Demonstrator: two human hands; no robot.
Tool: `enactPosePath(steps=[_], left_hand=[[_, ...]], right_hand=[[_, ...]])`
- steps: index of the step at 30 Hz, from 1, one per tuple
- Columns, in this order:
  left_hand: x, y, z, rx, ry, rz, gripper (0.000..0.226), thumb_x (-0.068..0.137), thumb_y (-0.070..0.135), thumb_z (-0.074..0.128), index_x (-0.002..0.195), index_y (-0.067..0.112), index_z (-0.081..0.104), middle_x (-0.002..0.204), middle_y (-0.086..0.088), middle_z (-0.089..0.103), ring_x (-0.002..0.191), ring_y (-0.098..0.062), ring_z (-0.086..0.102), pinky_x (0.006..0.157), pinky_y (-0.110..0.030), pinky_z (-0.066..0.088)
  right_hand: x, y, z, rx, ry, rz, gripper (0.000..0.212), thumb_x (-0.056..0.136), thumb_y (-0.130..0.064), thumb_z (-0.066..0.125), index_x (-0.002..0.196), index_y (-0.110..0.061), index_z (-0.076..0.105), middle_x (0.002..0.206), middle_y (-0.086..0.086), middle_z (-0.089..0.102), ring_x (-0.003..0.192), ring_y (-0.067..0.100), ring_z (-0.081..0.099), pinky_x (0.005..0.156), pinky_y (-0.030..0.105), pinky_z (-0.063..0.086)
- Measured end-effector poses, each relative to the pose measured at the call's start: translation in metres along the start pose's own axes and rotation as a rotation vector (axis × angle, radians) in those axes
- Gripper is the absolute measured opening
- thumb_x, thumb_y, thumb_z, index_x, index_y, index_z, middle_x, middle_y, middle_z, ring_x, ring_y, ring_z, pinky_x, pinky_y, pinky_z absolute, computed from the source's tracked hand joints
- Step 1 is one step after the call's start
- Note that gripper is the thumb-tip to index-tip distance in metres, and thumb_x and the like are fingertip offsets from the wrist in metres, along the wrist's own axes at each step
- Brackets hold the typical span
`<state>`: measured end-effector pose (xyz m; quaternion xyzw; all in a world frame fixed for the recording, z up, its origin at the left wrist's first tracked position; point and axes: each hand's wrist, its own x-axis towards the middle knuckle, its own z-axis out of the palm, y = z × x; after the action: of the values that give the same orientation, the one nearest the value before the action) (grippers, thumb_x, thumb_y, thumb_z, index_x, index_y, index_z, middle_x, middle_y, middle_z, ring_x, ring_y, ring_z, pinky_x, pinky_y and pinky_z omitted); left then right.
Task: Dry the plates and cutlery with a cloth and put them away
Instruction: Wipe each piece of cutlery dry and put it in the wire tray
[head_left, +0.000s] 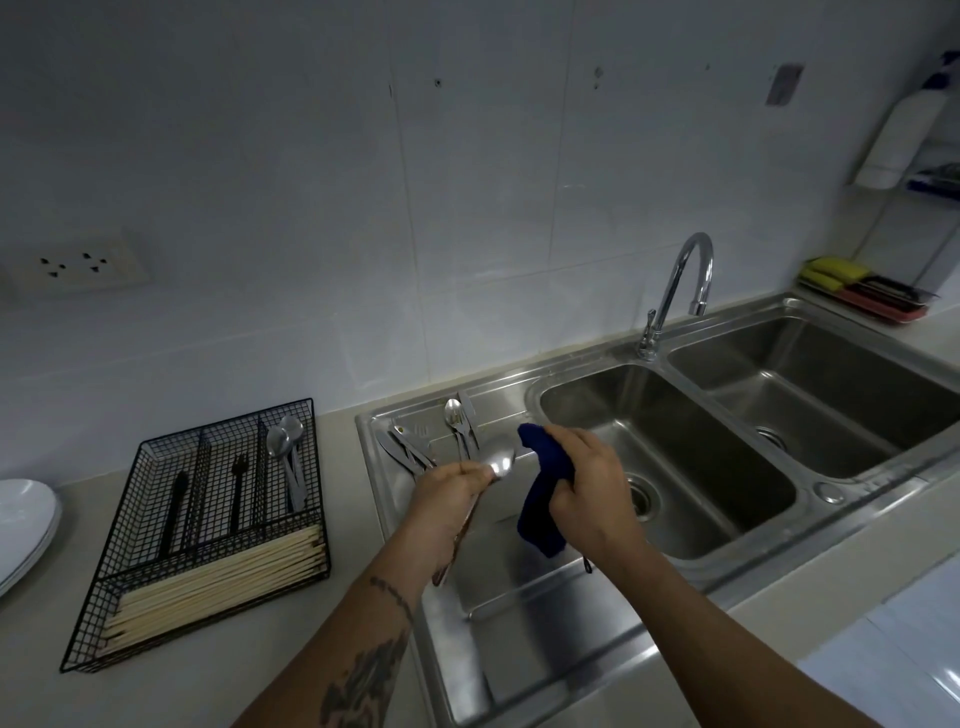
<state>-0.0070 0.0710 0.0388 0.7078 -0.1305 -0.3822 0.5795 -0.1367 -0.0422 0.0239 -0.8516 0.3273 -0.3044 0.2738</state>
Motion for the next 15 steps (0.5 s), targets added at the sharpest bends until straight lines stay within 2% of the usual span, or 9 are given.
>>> enactPosePath(steps=[2, 5, 9, 13, 15], left_hand=[[0.005, 0.001, -0.001, -0.003, 0.062, 0.021, 0.009, 0.087, 0.017, 0.071, 0.081, 0.009, 0.071, 0.074, -0.003, 0.065, 0.073, -0.021, 0.056, 0.070, -0.029, 0.044], [0.009, 0.002, -0.001, -0.008, 0.112, 0.026, 0.011, 0.089, 0.007, 0.066, 0.079, 0.007, 0.062, 0.073, -0.009, 0.064, 0.065, -0.020, 0.059, 0.059, -0.028, 0.051], [0.012, -0.001, -0.001, -0.069, 0.182, -0.002, 0.007, 0.086, 0.000, 0.064, 0.092, 0.000, 0.063, 0.087, -0.021, 0.071, 0.073, -0.027, 0.068, 0.068, -0.034, 0.060], [0.010, -0.004, -0.007, -0.099, 0.321, 0.031, 0.004, 0.086, 0.004, 0.066, 0.090, 0.004, 0.064, 0.079, -0.012, 0.073, 0.072, -0.022, 0.071, 0.071, -0.036, 0.060], [0.007, -0.003, -0.016, -0.124, 0.392, 0.079, 0.003, 0.088, 0.006, 0.066, 0.088, 0.009, 0.065, 0.077, -0.009, 0.073, 0.071, -0.020, 0.072, 0.075, -0.037, 0.061]], right_hand=[[-0.002, -0.005, -0.004, 0.012, 0.008, -0.003, 0.071, 0.068, 0.009, 0.051, 0.131, -0.023, 0.056, 0.120, -0.001, 0.057, 0.109, 0.022, 0.051, 0.094, 0.040, 0.046], [-0.008, -0.019, -0.006, 0.014, -0.002, -0.016, 0.068, 0.067, 0.008, 0.051, 0.126, -0.024, 0.058, 0.112, -0.003, 0.058, 0.102, 0.018, 0.051, 0.088, 0.036, 0.047], [-0.022, -0.037, 0.005, -0.111, -0.041, -0.049, 0.061, 0.069, 0.000, 0.059, 0.125, -0.024, 0.055, 0.115, -0.002, 0.058, 0.101, 0.019, 0.052, 0.084, 0.036, 0.049], [-0.035, -0.055, 0.014, -0.328, -0.148, -0.084, 0.059, 0.077, -0.013, 0.064, 0.133, -0.023, 0.048, 0.127, -0.002, 0.052, 0.107, 0.022, 0.047, 0.087, 0.035, 0.047], [-0.038, -0.060, 0.011, -0.341, -0.151, -0.065, 0.056, 0.079, -0.016, 0.063, 0.132, -0.023, 0.048, 0.124, -0.002, 0.054, 0.106, 0.022, 0.048, 0.085, 0.034, 0.048]])
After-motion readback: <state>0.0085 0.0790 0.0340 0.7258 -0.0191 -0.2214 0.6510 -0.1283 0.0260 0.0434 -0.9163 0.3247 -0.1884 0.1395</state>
